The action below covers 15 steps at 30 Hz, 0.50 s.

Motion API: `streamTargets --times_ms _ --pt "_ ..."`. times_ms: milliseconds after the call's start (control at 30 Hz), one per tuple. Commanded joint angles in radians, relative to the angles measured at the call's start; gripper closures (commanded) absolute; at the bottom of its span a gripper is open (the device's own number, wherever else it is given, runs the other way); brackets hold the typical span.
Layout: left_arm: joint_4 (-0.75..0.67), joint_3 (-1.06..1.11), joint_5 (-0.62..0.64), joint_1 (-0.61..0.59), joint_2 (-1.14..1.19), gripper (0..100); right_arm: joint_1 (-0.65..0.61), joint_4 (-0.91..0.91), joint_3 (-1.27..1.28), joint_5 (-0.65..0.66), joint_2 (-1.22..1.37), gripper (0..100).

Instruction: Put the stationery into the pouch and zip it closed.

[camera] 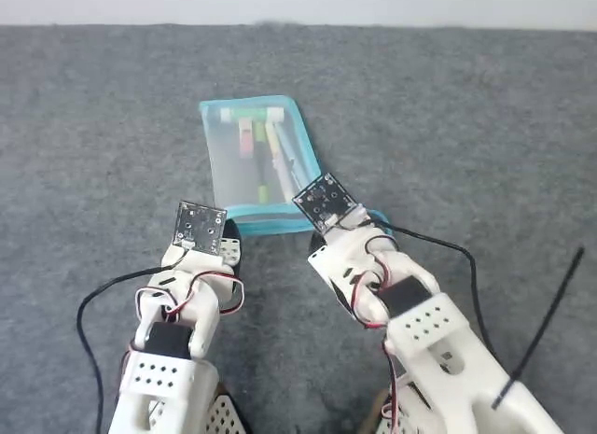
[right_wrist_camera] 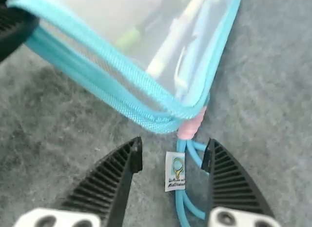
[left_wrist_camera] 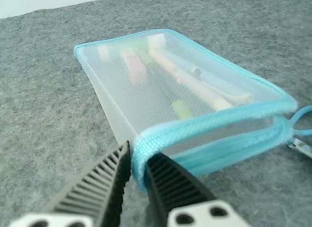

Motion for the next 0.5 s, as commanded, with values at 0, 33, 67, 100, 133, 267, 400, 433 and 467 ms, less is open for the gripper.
streamTargets --times_ms 0,33,67,100,133,267,400,433,467 --pt "-0.023 -0.01 -0.012 0.014 -0.015 99 -0.007 -0.015 -0.126 -0.012 0.139 80.0" --pt "-0.023 -0.01 -0.012 0.014 -0.015 99 -0.007 -0.015 -0.153 -0.014 0.191 80.0" --pt "-0.023 -0.01 -0.012 0.012 -0.015 99 -0.007 -0.016 -0.184 -0.015 0.243 80.0" --pt "-0.023 -0.01 -0.012 0.011 -0.015 99 -0.007 -0.016 -0.215 -0.015 0.297 80.0" --pt "-0.023 -0.01 -0.012 0.009 -0.015 99 -0.005 -0.016 -0.247 -0.015 0.349 80.0" --pt "-0.023 -0.01 -0.012 0.009 -0.015 99 0.044 -0.067 -0.353 -0.009 0.541 80.0" --pt "-0.023 -0.01 -0.012 0.015 -0.015 99 0.108 -0.193 -0.411 -0.008 0.7 80.0" --pt "-0.023 -0.01 -0.012 0.015 -0.015 99 0.117 -0.214 -0.427 -0.008 0.734 80.0" --pt "-0.023 -0.01 -0.012 0.015 -0.015 99 0.124 -0.229 -0.445 -0.008 0.766 80.0"
